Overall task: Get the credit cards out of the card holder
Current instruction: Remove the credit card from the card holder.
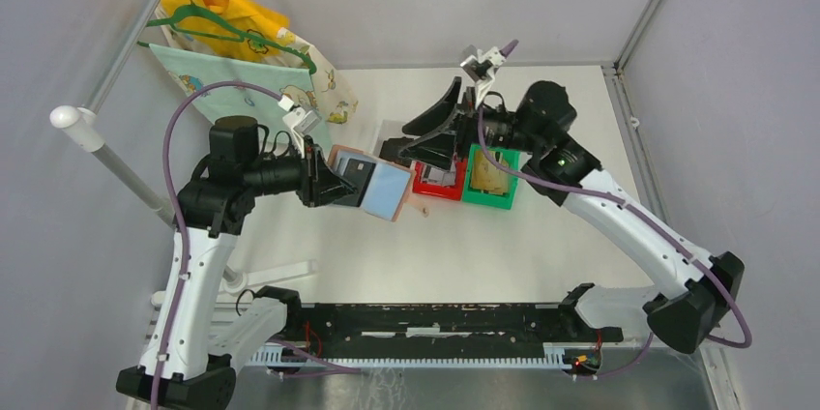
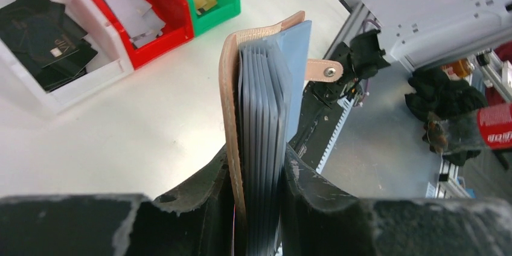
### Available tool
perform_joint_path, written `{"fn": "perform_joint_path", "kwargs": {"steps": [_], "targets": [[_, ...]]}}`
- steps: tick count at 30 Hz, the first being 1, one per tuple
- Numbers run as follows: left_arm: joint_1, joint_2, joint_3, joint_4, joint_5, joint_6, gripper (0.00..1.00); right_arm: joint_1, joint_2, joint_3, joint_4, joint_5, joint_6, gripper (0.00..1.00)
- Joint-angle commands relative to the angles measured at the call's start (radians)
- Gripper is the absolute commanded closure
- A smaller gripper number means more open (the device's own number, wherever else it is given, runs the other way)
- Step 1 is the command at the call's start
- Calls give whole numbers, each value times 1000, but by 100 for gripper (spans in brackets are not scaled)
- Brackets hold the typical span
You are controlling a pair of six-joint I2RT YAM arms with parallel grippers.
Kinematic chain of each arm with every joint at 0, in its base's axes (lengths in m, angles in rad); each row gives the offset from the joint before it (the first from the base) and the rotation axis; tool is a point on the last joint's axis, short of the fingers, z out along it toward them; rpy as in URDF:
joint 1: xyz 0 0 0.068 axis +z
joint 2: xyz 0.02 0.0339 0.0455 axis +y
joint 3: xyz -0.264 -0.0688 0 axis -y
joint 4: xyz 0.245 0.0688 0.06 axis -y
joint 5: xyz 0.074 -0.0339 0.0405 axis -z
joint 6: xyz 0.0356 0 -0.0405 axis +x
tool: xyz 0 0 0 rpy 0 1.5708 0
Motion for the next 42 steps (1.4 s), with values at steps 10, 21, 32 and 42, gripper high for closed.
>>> {"fn": "perform_joint_path", "kwargs": {"steps": [10, 21, 32, 42], "targets": [[1, 18, 25, 116, -68, -133, 98, 145, -2, -325, 613, 65, 425, 39], [-1, 23, 54, 118, 98, -176, 98, 157, 63, -340, 643, 93, 452, 47], [-1, 27, 73, 156, 139, -226, 98, 157, 40, -341, 546, 110, 382, 48], [0, 24, 88, 167, 172, -248, 98, 157, 45, -352, 555, 114, 385, 48]]}}
